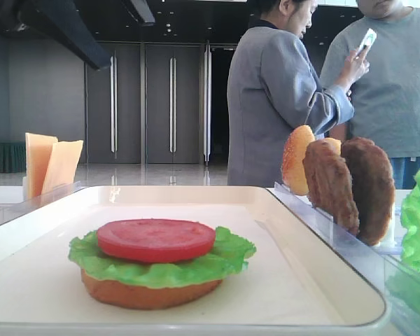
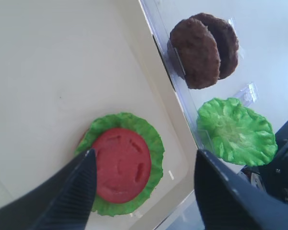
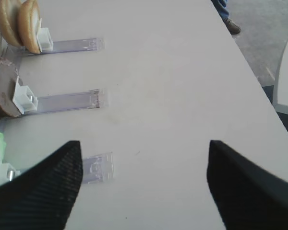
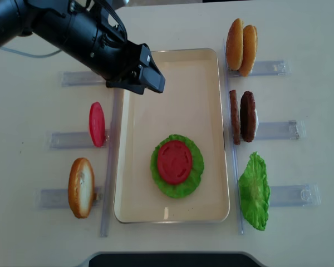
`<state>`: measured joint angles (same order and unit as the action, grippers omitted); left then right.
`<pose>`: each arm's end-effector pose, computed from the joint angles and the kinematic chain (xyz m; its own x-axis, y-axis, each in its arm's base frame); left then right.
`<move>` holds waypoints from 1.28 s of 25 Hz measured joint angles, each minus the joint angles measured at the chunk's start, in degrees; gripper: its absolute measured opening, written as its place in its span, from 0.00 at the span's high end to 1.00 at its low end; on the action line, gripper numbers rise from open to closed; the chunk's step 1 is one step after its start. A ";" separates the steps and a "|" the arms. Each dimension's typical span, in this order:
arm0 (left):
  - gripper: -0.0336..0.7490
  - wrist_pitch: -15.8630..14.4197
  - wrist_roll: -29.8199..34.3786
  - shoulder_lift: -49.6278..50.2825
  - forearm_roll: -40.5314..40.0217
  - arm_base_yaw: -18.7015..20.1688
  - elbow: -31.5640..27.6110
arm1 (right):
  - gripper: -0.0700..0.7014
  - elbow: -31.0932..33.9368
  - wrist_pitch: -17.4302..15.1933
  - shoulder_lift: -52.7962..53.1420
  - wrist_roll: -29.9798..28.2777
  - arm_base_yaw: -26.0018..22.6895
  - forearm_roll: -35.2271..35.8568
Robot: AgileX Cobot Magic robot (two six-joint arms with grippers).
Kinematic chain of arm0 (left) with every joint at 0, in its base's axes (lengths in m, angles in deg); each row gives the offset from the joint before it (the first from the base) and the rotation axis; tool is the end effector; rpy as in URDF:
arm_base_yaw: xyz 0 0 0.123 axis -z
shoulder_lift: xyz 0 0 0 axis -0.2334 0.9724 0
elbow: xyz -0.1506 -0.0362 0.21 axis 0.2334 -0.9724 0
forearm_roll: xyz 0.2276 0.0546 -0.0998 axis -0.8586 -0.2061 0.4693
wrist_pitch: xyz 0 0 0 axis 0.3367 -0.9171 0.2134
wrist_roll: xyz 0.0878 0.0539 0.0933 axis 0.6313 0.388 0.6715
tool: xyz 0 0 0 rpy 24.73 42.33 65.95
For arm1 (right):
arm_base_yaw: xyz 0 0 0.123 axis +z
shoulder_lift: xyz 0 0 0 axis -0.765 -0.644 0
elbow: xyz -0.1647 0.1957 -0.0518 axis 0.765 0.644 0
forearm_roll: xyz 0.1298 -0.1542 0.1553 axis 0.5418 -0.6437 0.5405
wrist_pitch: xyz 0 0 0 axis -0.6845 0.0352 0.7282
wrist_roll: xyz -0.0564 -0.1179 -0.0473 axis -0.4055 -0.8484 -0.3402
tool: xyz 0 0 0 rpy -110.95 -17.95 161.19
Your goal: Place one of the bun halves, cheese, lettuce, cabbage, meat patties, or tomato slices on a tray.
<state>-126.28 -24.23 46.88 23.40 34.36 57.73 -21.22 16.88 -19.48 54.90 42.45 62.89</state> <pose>0.3002 -0.1878 0.2161 -0.9007 0.2309 -0.3680 0.3997 0.7725 -0.4935 0.0584 -0.0011 0.2504 -0.5054 0.0269 -0.8625 0.0702 0.9975 -0.0100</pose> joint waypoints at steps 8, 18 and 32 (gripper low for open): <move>0.33 1.58 -7.11 0.00 -15.75 0.00 0.36 | 0.24 0.00 0.00 0.00 0.00 0.00 0.00; 0.34 2.29 -29.64 0.00 -51.36 -1.02 0.36 | 0.24 0.00 0.00 0.00 0.00 0.00 0.00; 0.34 -4.29 -19.11 0.00 -37.75 -21.83 0.36 | 0.24 0.00 0.00 0.00 0.00 0.00 0.00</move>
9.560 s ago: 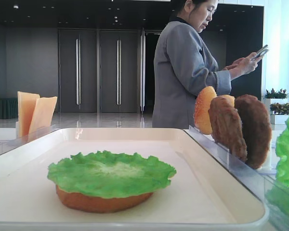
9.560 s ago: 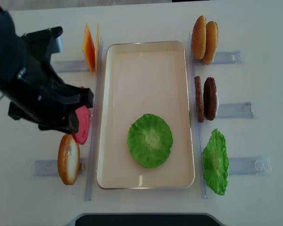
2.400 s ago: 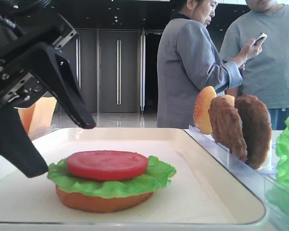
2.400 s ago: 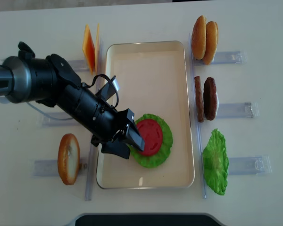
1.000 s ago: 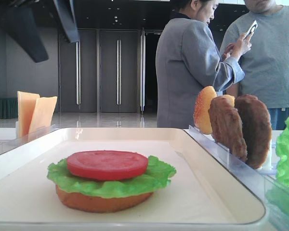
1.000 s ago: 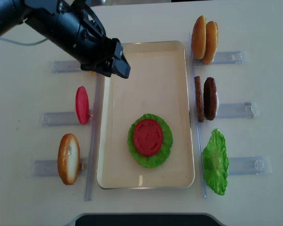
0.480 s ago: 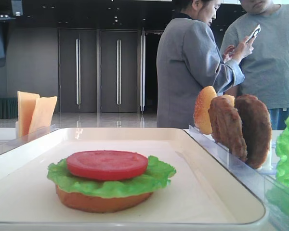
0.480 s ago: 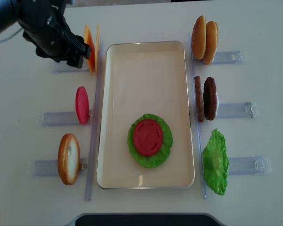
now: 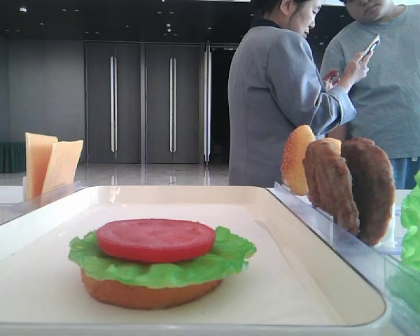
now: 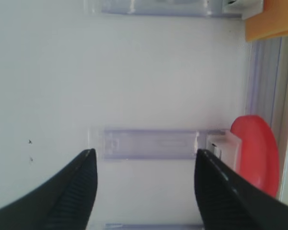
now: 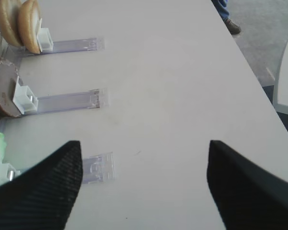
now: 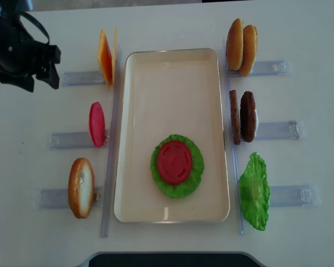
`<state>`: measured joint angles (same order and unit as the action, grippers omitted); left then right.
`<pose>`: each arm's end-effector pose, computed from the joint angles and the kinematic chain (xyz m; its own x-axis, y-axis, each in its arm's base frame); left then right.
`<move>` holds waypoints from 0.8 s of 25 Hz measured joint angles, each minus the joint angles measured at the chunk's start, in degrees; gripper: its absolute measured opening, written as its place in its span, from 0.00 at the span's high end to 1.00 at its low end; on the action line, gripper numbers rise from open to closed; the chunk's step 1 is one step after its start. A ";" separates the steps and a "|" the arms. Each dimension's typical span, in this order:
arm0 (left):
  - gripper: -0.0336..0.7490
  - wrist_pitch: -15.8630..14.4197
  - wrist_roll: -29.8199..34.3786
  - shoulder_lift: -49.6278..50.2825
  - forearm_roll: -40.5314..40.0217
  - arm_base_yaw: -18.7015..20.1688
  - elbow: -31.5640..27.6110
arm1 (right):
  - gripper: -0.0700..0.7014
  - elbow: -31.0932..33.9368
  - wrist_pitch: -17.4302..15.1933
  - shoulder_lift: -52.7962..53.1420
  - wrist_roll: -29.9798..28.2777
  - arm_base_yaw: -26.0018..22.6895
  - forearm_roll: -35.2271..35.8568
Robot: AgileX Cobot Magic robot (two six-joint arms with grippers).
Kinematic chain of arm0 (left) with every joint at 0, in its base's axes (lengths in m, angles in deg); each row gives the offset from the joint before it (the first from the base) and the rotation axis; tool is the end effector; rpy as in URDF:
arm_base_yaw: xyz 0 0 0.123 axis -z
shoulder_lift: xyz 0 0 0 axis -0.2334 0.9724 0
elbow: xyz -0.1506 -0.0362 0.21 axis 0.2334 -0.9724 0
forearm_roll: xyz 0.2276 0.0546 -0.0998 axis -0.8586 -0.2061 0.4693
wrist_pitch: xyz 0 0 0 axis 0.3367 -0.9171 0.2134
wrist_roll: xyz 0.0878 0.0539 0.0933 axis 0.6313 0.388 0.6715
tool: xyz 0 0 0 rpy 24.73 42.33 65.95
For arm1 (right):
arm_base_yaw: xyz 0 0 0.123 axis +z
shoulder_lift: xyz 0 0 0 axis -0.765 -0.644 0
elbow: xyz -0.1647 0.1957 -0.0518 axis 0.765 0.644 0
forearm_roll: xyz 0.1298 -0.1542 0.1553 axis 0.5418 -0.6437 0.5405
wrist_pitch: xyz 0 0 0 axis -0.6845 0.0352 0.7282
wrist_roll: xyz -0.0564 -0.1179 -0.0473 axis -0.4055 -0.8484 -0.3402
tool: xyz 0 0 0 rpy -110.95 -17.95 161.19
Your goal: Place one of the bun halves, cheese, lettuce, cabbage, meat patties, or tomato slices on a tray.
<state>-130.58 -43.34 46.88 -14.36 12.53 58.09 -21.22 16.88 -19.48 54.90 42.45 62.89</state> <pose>0.3317 0.0063 0.1928 -0.9658 -0.0465 -0.2549 -0.0475 0.9989 -0.0023 0.0584 -0.0011 0.2504 -0.5054 0.0269 -0.8625 0.0702 0.9975 -0.0100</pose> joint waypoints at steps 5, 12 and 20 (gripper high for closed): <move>0.34 -2.84 3.68 -0.37 2.40 -0.93 0.00 | 0.24 0.00 0.00 0.00 0.00 0.00 0.00; 0.34 -3.89 6.47 -6.37 5.74 -0.93 0.00 | 0.24 0.00 0.00 0.00 0.00 0.00 0.00; 0.34 -5.55 8.39 -19.65 6.79 -0.93 -0.27 | 0.24 0.00 0.00 0.00 0.00 0.00 0.00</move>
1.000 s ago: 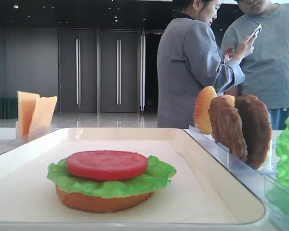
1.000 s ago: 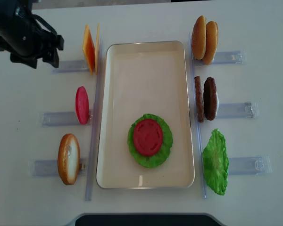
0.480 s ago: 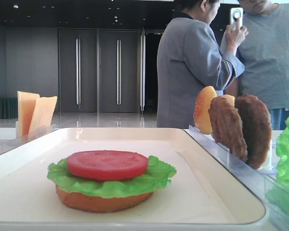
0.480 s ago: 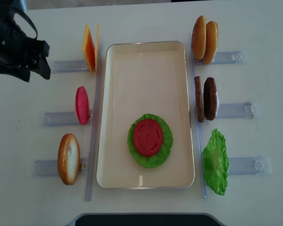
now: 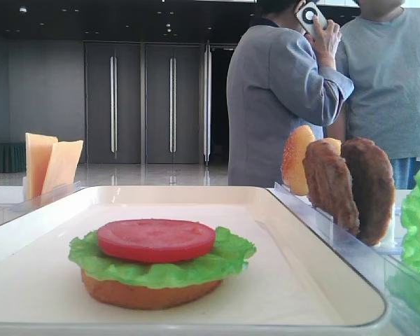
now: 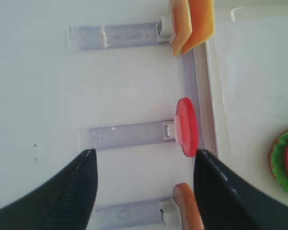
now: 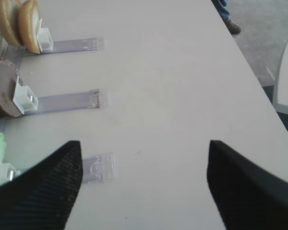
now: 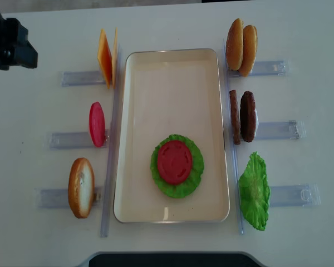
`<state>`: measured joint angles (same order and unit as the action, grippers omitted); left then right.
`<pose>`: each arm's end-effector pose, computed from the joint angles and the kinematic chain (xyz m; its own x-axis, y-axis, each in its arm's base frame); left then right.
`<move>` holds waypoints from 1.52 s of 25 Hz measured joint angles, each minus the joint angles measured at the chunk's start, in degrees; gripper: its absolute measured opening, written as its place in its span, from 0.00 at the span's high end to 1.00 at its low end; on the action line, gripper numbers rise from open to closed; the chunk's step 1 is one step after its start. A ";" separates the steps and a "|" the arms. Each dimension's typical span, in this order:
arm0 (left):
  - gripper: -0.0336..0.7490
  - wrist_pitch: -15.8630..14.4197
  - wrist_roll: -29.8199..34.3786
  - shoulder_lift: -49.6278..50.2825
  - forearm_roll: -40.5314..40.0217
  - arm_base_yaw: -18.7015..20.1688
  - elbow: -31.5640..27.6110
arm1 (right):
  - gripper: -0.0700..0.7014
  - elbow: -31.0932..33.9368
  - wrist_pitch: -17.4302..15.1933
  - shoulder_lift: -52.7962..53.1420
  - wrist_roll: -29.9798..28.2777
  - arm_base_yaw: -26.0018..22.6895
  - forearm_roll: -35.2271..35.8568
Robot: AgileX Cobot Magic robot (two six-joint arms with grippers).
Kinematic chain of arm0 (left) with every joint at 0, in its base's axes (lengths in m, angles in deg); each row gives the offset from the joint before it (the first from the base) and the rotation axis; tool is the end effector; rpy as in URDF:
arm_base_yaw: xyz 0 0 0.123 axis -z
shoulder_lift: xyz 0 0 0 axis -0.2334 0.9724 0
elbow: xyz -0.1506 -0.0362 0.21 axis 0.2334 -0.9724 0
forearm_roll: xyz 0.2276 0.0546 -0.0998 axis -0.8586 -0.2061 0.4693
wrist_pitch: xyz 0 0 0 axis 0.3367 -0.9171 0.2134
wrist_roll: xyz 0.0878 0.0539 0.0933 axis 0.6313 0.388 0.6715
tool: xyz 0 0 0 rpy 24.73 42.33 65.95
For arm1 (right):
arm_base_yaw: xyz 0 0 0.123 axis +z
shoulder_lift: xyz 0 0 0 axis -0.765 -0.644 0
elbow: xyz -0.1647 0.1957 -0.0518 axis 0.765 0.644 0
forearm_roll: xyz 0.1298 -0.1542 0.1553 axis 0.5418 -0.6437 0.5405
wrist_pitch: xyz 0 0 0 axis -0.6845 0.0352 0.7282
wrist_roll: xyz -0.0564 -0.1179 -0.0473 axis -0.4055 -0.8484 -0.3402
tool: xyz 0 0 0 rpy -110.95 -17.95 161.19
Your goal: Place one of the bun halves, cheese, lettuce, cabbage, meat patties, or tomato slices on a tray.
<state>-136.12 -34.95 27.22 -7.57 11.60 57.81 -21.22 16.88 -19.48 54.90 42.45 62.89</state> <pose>0.2774 -0.0049 0.2925 -0.8735 0.0342 -0.4856 0.0709 0.9958 -0.0573 0.0584 -0.0011 0.2504 -0.5054 0.0269 -0.8625 0.0702 0.9975 -0.0100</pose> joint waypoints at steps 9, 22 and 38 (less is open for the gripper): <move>0.34 1.07 1.40 -17.82 0.46 0.00 -13.14 | 0.24 0.00 0.00 0.00 0.00 0.00 0.05; 0.36 3.26 1.44 -46.00 0.64 0.00 -33.49 | 0.24 0.00 0.00 0.00 0.00 0.00 0.05; 0.36 1.72 4.37 -73.23 1.44 0.00 -40.20 | 0.24 0.00 0.00 0.00 0.00 0.00 0.05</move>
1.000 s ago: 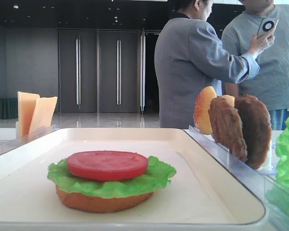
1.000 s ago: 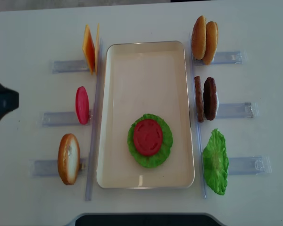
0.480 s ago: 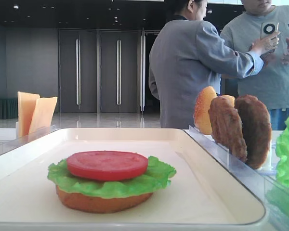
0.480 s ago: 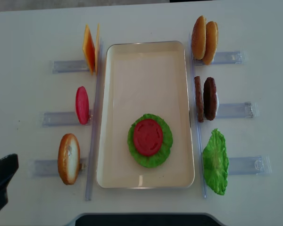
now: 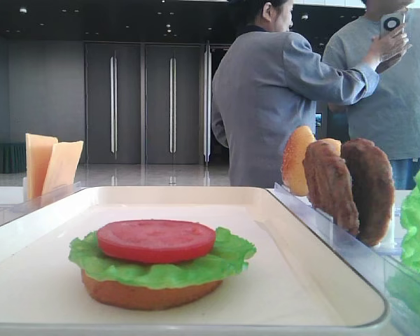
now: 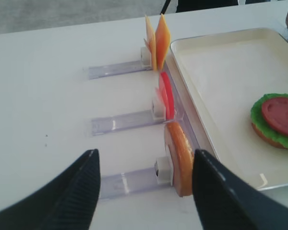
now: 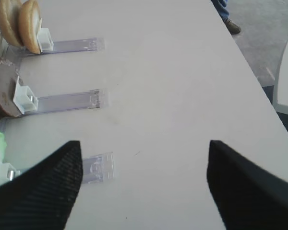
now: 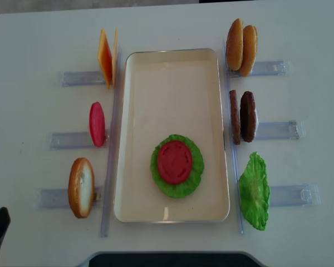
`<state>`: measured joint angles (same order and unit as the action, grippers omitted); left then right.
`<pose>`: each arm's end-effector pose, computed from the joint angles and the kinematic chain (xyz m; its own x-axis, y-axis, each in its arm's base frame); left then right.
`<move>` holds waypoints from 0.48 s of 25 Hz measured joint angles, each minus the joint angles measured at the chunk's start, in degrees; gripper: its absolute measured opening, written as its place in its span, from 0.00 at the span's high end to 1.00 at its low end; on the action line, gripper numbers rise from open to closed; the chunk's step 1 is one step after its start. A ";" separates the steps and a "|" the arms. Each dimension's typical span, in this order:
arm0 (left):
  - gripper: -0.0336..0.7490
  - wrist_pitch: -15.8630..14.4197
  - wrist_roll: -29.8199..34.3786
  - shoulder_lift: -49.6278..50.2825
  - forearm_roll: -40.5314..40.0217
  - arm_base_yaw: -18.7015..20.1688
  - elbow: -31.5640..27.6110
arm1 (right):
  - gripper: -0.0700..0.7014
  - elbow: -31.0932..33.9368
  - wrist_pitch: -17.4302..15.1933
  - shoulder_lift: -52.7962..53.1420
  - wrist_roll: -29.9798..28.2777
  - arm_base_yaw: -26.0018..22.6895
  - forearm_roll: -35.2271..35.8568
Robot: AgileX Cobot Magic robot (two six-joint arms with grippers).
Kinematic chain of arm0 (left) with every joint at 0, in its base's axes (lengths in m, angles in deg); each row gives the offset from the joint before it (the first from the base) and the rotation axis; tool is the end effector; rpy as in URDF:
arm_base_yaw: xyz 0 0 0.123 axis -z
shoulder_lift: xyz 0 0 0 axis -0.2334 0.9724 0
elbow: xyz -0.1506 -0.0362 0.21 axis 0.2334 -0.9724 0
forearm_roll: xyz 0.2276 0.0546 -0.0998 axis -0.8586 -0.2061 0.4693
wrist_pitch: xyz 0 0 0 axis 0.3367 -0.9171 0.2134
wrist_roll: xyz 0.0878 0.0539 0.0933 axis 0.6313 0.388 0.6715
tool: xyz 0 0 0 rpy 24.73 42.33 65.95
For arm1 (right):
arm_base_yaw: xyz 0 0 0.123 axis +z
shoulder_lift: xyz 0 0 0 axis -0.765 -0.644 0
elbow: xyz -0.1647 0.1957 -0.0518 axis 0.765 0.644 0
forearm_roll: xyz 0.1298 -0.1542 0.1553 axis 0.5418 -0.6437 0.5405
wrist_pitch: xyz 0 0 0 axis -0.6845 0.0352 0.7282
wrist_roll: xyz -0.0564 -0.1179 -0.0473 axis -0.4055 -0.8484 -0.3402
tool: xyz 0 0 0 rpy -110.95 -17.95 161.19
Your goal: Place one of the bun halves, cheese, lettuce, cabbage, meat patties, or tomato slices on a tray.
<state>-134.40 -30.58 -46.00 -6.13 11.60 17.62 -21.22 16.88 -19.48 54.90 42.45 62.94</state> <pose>0.0588 -0.0150 0.2614 -0.4319 0.1095 -0.8953 0.1302 0.9898 0.0582 0.0584 -0.0010 0.2504 -0.5053 0.0273 -0.8625 0.0697 0.9975 -0.0093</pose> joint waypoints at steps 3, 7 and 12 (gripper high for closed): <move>0.36 -1.32 0.58 0.00 0.11 0.00 -1.73 | 0.24 0.00 0.00 0.00 0.00 0.00 0.00; 0.36 -1.73 1.54 0.00 0.11 0.00 -2.36 | 0.24 0.00 0.00 0.00 0.00 0.00 0.00; 0.36 -1.73 1.71 0.00 0.11 0.00 -2.36 | 0.24 0.00 0.00 0.00 0.00 0.00 0.00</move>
<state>-136.13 -28.87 -46.00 -6.01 11.60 15.26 -21.22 16.88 -19.48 54.90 42.45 62.94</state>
